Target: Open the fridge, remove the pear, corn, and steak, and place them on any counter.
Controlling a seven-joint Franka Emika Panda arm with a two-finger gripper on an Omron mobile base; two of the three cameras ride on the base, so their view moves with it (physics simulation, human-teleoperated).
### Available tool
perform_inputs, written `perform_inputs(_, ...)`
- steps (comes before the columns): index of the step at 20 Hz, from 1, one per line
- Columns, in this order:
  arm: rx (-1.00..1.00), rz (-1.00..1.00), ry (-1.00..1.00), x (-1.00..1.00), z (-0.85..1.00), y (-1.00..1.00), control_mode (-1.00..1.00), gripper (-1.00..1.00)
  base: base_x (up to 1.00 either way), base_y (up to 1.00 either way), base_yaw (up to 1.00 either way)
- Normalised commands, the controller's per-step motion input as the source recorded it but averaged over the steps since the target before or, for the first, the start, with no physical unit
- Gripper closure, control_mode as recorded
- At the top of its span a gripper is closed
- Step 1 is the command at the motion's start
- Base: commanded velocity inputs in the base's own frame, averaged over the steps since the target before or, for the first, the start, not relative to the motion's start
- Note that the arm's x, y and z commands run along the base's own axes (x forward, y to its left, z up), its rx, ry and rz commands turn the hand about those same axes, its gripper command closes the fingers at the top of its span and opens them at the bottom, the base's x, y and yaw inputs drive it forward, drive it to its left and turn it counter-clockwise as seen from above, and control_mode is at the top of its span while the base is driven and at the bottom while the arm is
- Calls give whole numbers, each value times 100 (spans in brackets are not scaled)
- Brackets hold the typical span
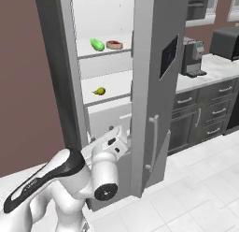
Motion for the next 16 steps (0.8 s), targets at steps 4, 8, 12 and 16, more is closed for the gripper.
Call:
perform_inputs(4,-10,-6,12,94,60,19,-100,-100,0,0,0)
perform_inputs(8,-7,-13,16,100,46,-2,-100,-100,0,0,0)
perform_inputs(12,-5,-18,18,100,37,-26,-100,-100,0,0,0)
perform_inputs(16,-2,-20,18,86,38,-60,-100,-100,0,0,0)
